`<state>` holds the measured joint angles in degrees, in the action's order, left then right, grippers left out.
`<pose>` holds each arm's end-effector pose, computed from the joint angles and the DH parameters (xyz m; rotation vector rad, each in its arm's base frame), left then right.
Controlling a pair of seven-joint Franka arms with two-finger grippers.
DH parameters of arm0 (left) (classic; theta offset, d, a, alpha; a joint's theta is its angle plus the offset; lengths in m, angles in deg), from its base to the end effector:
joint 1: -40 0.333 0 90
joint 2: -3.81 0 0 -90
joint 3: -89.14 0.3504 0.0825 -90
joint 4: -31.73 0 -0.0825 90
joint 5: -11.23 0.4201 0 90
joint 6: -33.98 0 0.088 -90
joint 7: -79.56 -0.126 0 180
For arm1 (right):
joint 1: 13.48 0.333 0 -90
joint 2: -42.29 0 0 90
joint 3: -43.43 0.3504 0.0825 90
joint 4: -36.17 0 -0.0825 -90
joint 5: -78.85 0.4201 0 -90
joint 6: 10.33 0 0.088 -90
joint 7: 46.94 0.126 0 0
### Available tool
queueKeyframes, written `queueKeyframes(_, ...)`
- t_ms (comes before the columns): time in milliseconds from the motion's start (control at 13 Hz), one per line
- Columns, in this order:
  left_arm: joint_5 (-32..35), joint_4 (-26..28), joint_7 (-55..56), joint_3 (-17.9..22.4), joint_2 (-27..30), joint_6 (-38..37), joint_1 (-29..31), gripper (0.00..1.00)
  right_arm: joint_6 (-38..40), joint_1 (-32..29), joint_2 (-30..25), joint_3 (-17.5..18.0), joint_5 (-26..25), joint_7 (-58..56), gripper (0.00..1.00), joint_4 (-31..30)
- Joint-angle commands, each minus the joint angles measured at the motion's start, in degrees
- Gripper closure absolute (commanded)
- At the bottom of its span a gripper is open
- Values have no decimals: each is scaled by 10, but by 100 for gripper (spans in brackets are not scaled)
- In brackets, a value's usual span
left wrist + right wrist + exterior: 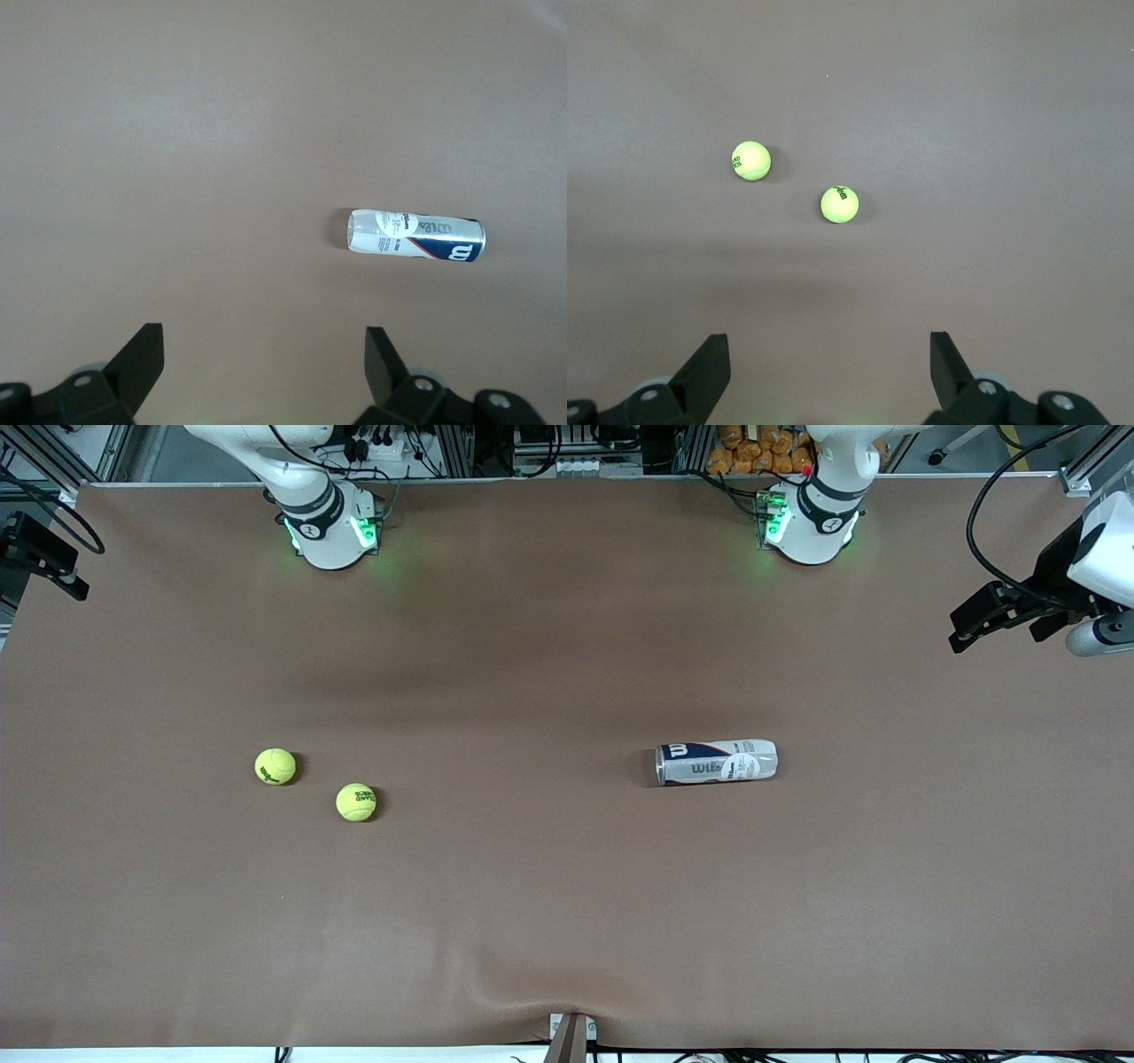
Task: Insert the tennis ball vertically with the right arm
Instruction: 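Reach the left gripper to the can while the right gripper reaches the balls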
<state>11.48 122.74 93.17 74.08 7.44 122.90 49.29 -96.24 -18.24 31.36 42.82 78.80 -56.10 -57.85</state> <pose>0.5648 -0.0617 0.6647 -3.1176 -0.2143 -0.0435 0.5134 -0.0490 0.7036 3.1339 0.1038 0.0768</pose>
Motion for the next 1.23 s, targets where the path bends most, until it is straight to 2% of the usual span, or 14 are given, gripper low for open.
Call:
queueKeyframes(0, -10, -14, -4, -1, -5, -13, 4, 0, 7, 5, -3, 1, -8, 13, 0, 4)
queueKeyframes(614, -3, -22, -4, -6, -8, -14, -5, 0, 7, 4, -2, 1, -8, 13, 0, 4)
queueKeyframes(1151, -2, 3, 0, -20, -16, -18, -5, 0, 8, 5, 4, 1, -6, 6, 0, 7)
